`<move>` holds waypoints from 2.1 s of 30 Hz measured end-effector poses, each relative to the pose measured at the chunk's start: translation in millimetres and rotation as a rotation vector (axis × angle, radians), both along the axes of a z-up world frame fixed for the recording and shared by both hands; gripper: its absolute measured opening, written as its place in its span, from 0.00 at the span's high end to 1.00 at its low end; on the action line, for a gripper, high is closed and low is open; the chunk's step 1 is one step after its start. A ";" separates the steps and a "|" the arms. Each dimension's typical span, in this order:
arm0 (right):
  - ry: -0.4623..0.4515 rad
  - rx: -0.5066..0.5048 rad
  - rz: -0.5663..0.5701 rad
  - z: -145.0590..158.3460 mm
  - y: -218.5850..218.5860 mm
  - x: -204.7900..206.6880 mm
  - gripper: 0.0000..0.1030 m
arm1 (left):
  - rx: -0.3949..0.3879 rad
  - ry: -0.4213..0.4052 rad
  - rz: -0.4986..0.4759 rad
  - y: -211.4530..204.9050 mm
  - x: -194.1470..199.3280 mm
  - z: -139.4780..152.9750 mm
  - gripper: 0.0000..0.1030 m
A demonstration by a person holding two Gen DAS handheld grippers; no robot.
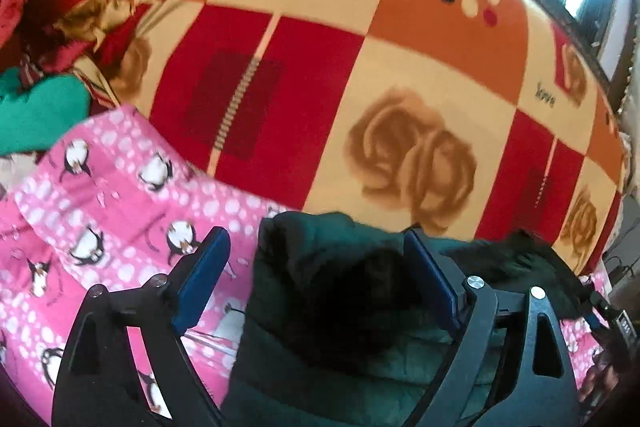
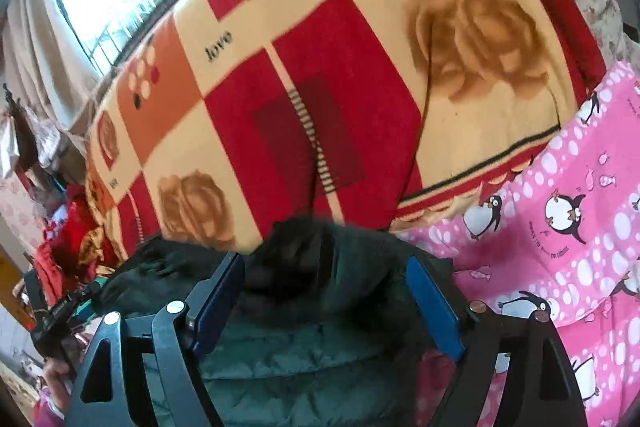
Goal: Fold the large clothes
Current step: 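Lift the hem with both grippers and fold it toward the collar, then release the hem and smooth the folded jacket with both grippers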
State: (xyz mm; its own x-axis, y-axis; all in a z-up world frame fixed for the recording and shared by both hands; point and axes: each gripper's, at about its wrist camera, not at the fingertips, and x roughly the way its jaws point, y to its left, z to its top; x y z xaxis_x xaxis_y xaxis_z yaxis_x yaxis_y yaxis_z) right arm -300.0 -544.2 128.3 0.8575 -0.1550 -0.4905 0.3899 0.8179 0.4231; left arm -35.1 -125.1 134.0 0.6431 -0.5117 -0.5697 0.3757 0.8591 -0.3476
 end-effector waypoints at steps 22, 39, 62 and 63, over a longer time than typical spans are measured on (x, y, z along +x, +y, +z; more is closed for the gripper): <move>0.361 -0.160 0.103 -76.2 19.7 146.9 0.16 | 0.299 0.127 0.057 -70.5 43.1 -66.7 0.09; 0.328 -0.165 0.037 -75.8 23.7 113.9 0.13 | 0.340 0.086 0.069 -79.4 38.0 -72.6 0.08; 0.365 -0.270 0.183 -75.0 139.4 176.8 0.10 | 0.411 -0.066 -0.013 -60.7 -58.4 -32.2 0.08; 0.370 -0.270 0.182 -75.2 139.6 177.8 0.10 | 0.413 -0.062 -0.014 -58.9 -60.2 -32.7 0.08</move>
